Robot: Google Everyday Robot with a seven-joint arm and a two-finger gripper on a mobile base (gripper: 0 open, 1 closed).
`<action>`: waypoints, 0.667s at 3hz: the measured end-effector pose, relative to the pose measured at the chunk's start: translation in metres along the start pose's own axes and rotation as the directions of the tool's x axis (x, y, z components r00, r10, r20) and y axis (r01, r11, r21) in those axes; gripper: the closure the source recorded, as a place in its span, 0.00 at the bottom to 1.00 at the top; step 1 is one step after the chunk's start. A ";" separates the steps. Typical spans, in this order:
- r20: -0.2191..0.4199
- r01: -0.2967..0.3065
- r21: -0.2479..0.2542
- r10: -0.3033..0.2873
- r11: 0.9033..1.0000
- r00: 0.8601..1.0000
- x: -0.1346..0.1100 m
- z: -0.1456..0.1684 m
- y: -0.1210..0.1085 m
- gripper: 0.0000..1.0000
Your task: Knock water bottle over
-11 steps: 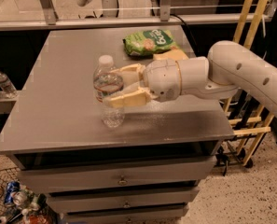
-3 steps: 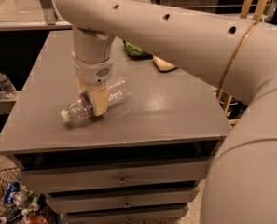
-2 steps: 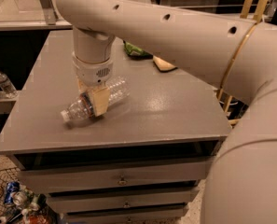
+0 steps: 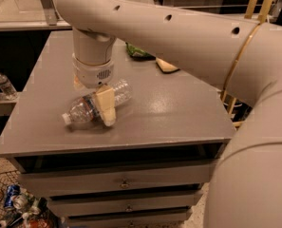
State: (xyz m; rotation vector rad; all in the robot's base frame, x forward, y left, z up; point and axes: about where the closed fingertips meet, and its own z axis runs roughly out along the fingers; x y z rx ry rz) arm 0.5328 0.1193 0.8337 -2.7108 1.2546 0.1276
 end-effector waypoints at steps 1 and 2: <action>0.010 -0.027 0.022 0.027 0.999 1.000 0.008 -0.004 0.004 0.00; -0.006 -0.105 0.041 0.105 0.994 0.994 0.037 -0.011 0.017 0.00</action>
Offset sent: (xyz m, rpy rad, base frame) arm 0.0236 -0.0812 0.0047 0.0129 -0.0291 -0.2177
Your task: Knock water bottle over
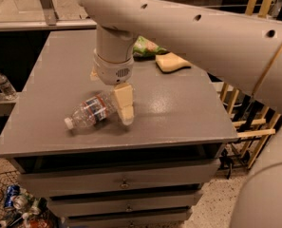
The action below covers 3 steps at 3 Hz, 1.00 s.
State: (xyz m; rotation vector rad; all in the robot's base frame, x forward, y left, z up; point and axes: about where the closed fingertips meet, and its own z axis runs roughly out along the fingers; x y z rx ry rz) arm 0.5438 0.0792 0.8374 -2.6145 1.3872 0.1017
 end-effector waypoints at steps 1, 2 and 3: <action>-0.029 -0.108 0.011 0.109 0.994 0.994 0.042 -0.004 0.017 0.00; -0.074 -0.210 0.060 0.215 0.976 0.974 0.081 -0.023 0.034 0.00; -0.075 -0.214 0.061 0.219 0.975 0.973 0.082 -0.023 0.034 0.00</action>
Offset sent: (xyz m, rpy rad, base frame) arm 0.0270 -0.1462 0.0209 -0.0525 -0.1000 -0.3767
